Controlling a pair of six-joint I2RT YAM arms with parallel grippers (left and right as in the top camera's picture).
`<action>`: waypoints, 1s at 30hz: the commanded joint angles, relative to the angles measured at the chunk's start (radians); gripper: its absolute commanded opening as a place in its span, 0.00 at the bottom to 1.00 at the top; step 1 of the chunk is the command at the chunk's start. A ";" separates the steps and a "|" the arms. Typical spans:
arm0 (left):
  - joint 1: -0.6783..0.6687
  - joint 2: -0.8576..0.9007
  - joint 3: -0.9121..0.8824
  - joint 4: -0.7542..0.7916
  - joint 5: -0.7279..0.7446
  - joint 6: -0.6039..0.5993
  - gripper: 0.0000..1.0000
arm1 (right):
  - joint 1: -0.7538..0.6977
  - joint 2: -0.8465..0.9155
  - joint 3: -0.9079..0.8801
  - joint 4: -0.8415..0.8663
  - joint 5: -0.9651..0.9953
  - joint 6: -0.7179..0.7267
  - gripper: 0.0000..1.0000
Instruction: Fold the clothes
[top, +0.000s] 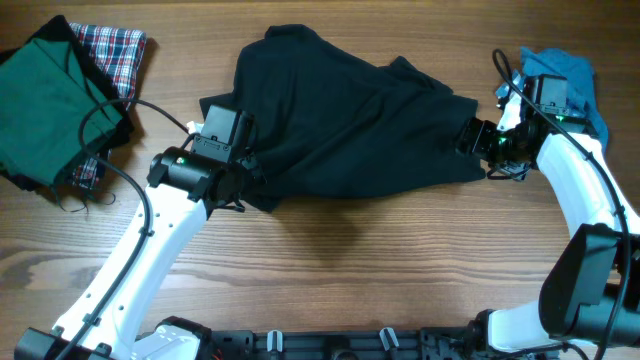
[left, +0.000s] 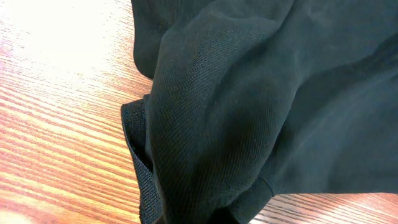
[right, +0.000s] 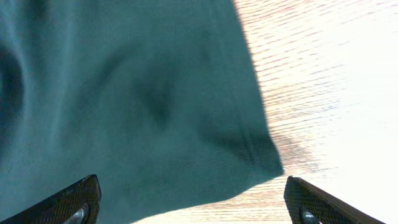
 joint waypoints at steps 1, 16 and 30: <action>-0.003 0.006 0.005 0.003 -0.010 0.016 0.04 | 0.001 0.033 -0.010 -0.005 0.060 0.073 0.95; -0.003 0.011 0.005 0.003 -0.010 0.016 0.04 | 0.001 0.114 -0.024 -0.056 0.082 0.071 0.80; -0.003 0.011 0.005 0.003 -0.010 0.016 0.04 | 0.001 0.114 -0.154 0.154 0.042 0.086 0.55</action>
